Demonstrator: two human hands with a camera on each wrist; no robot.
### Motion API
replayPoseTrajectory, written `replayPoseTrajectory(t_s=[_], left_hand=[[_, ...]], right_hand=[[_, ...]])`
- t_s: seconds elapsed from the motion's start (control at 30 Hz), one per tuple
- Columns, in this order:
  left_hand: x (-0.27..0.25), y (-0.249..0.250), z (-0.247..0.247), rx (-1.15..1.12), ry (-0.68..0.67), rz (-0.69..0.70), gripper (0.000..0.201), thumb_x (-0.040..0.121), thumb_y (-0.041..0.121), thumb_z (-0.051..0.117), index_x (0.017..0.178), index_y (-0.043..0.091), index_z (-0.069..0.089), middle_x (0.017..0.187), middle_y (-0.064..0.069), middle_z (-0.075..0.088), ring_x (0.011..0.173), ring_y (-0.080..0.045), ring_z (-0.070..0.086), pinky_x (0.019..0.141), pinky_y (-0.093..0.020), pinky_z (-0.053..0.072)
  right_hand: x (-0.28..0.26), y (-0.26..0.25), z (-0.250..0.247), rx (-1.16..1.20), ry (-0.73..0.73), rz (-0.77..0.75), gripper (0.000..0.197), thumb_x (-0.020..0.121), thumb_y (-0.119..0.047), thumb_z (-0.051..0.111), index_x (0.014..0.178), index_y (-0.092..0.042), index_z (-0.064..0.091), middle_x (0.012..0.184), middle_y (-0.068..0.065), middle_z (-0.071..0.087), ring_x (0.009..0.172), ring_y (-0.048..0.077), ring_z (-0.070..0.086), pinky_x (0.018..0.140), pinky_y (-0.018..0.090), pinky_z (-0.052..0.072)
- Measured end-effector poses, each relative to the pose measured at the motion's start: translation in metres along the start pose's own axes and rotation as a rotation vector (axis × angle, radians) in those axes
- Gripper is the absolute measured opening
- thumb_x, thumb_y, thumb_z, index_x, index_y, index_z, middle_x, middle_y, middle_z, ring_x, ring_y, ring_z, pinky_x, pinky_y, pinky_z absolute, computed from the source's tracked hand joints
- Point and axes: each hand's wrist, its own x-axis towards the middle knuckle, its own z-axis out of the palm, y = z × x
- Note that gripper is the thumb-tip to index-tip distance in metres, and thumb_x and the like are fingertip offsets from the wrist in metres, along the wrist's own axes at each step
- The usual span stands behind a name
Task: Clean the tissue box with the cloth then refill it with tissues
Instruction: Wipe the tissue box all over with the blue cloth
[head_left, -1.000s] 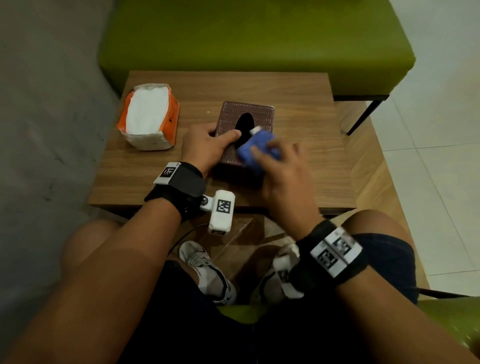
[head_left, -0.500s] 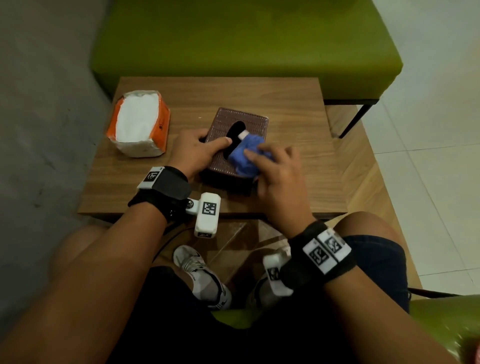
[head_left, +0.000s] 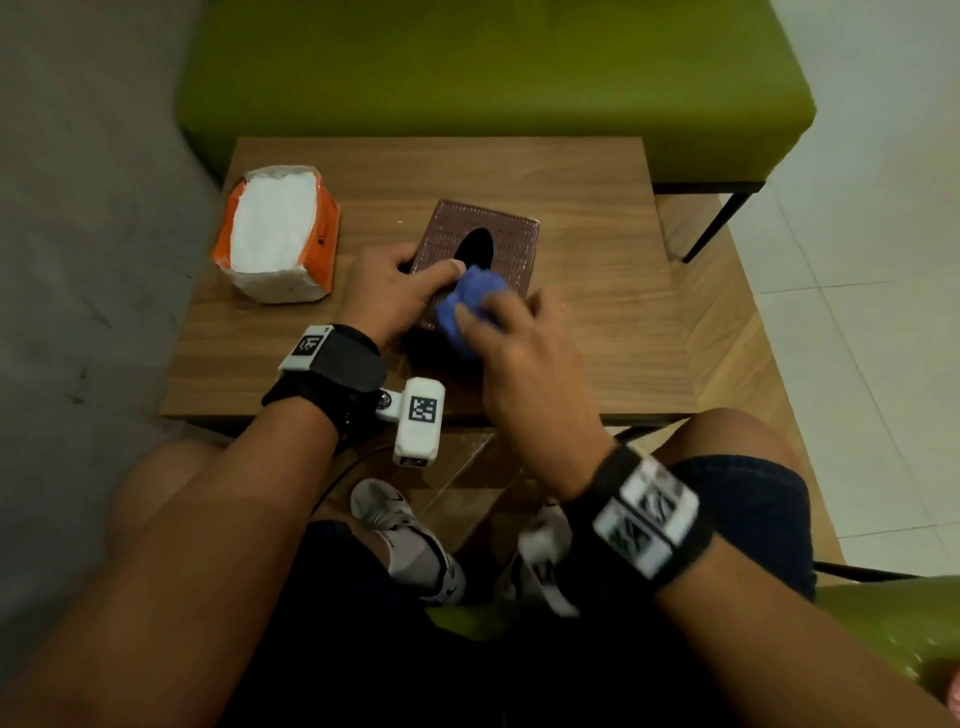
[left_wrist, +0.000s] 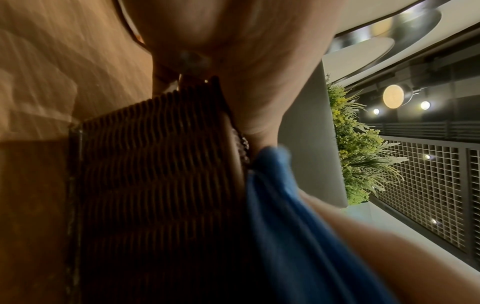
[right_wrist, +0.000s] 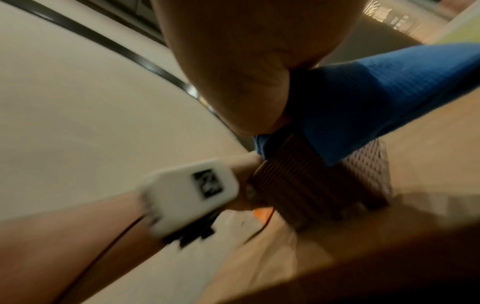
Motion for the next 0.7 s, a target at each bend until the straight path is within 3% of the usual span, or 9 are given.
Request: replayPoseTrajectory(t_s=[0.07, 0.2, 0.33, 0.47, 0.5, 0.57, 0.6, 0.63, 0.7], left_hand=[[0.0, 0.003, -0.002, -0.004, -0.02, -0.01, 0.005, 0.095, 0.021, 0.081, 0.1, 0.02, 0.082, 0.074, 0.014, 0.079, 0.069, 0.005, 0.072, 0.064, -0.014, 0.054], [0.005, 0.003, -0.005, 0.077, -0.06, -0.012, 0.016, 0.095, 0.031, 0.081, 0.104, 0.018, 0.084, 0.096, -0.001, 0.083, 0.088, -0.011, 0.076, 0.08, -0.03, 0.058], [0.006, 0.009, -0.006, 0.063, -0.077, -0.022, 0.021, 0.092, 0.029, 0.083, 0.106, 0.014, 0.084, 0.098, -0.006, 0.084, 0.084, -0.008, 0.073, 0.083, -0.039, 0.061], [0.01, 0.017, -0.01, 0.031, -0.082, -0.078, 0.03, 0.092, 0.023, 0.085, 0.117, 0.006, 0.079, 0.095, 0.007, 0.078, 0.072, 0.01, 0.071, 0.066, -0.01, 0.053], [0.012, 0.018, -0.011, 0.036, -0.034, -0.082, 0.037, 0.09, 0.029, 0.088, 0.119, 0.009, 0.077, 0.099, 0.008, 0.076, 0.078, 0.009, 0.071, 0.068, -0.009, 0.053], [0.016, 0.017, -0.014, 0.067, 0.136, -0.111, 0.058, 0.08, 0.047, 0.094, 0.121, 0.013, 0.072, 0.112, 0.001, 0.074, 0.098, -0.008, 0.073, 0.087, -0.023, 0.06], [0.015, 0.016, -0.016, 0.065, 0.221, -0.151, 0.063, 0.074, 0.053, 0.095, 0.117, 0.015, 0.071, 0.113, -0.002, 0.074, 0.101, -0.017, 0.072, 0.093, -0.033, 0.061], [0.012, 0.018, -0.017, 0.027, 0.259, -0.191, 0.062, 0.069, 0.057, 0.095, 0.107, 0.016, 0.068, 0.107, -0.005, 0.073, 0.095, -0.023, 0.071, 0.089, -0.038, 0.061], [0.006, 0.016, -0.016, -0.15, 0.217, -0.256, 0.053, 0.07, 0.054, 0.094, 0.078, 0.018, 0.056, 0.075, -0.008, 0.063, 0.066, -0.025, 0.063, 0.067, -0.037, 0.055]], right_hand=[[-0.015, 0.002, -0.007, 0.049, -0.023, -0.04, 0.041, 0.101, -0.012, 0.056, 0.14, -0.019, 0.064, 0.135, 0.007, 0.058, 0.104, 0.029, 0.048, 0.079, 0.036, 0.049], [0.04, 0.027, -0.004, 0.031, 0.088, 0.107, 0.037, 0.098, -0.014, 0.049, 0.123, -0.015, 0.076, 0.126, 0.012, 0.066, 0.104, 0.039, 0.053, 0.08, 0.047, 0.053], [0.012, -0.001, -0.003, 0.009, 0.005, 0.034, 0.037, 0.097, -0.008, 0.059, 0.131, -0.017, 0.071, 0.129, 0.009, 0.06, 0.108, 0.032, 0.049, 0.076, 0.036, 0.05], [0.0, -0.003, 0.002, 0.039, -0.012, -0.013, 0.037, 0.1, -0.013, 0.06, 0.137, -0.016, 0.068, 0.13, 0.009, 0.059, 0.105, 0.03, 0.049, 0.078, 0.039, 0.051], [0.006, -0.004, 0.004, 0.041, -0.004, 0.005, 0.037, 0.101, -0.013, 0.06, 0.137, -0.015, 0.068, 0.131, 0.01, 0.058, 0.105, 0.031, 0.049, 0.079, 0.04, 0.052], [0.016, -0.008, 0.009, 0.071, 0.008, 0.043, 0.038, 0.099, -0.011, 0.059, 0.137, -0.014, 0.068, 0.132, 0.013, 0.057, 0.106, 0.033, 0.049, 0.079, 0.04, 0.051], [0.02, -0.011, 0.011, 0.085, 0.009, 0.068, 0.039, 0.098, -0.01, 0.059, 0.137, -0.014, 0.068, 0.133, 0.014, 0.056, 0.107, 0.034, 0.048, 0.081, 0.039, 0.05], [0.024, -0.015, 0.012, 0.099, 0.008, 0.096, 0.04, 0.098, -0.009, 0.059, 0.137, -0.014, 0.067, 0.134, 0.014, 0.055, 0.108, 0.034, 0.046, 0.083, 0.039, 0.049], [0.028, -0.024, 0.013, 0.142, 0.016, 0.135, 0.041, 0.098, -0.008, 0.059, 0.138, -0.013, 0.065, 0.135, 0.014, 0.052, 0.11, 0.032, 0.044, 0.087, 0.04, 0.05]])
